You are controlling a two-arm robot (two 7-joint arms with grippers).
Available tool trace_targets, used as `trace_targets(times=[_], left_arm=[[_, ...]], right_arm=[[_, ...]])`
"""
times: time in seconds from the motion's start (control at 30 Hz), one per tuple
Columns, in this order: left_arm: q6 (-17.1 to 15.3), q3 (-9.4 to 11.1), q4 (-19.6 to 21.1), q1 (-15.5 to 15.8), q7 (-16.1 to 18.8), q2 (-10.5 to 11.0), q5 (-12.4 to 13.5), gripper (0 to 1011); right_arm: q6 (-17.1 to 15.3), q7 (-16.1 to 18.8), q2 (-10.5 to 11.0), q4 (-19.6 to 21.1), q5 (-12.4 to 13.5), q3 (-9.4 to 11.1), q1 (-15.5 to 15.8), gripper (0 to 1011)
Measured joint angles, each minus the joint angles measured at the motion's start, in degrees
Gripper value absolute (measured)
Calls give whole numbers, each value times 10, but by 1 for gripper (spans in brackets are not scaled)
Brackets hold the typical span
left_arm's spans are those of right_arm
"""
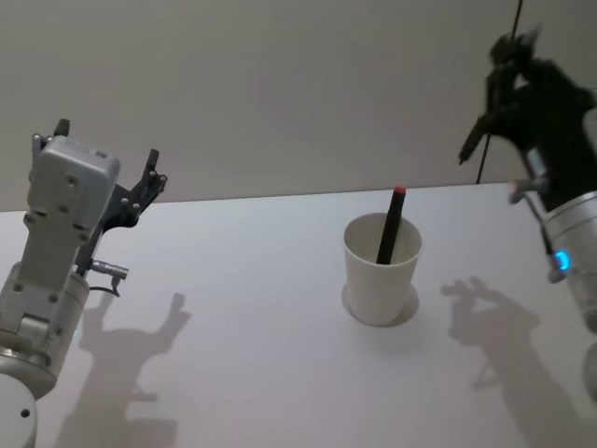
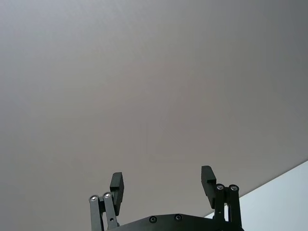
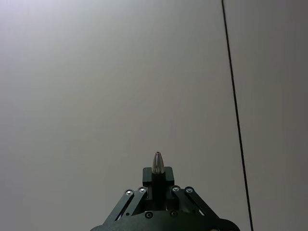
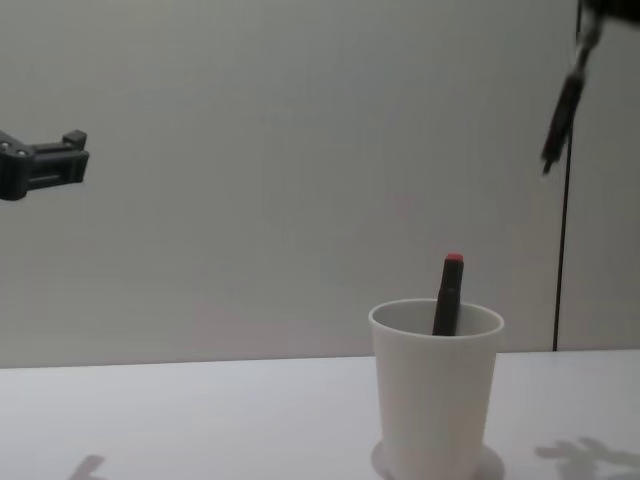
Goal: Place the pen into the pen holder.
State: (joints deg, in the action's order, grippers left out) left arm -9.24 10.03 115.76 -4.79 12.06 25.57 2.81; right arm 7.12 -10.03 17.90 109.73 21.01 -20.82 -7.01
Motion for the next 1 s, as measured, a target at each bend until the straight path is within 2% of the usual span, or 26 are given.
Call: trace_targets(times=[0.23, 0.5, 1.0], left_arm=[[-3, -5, 2, -3, 7, 4, 2, 1001], [-5, -8, 4, -5, 11, 7, 4, 1001], [-6, -10, 5, -6, 15, 9, 5, 1001]], right_arm=[[-5, 14, -35, -64, -72, -22, -17, 123], [-8, 34, -67, -121, -118, -41, -32, 123], [-10, 56, -94, -145, -147, -57, -39, 123]])
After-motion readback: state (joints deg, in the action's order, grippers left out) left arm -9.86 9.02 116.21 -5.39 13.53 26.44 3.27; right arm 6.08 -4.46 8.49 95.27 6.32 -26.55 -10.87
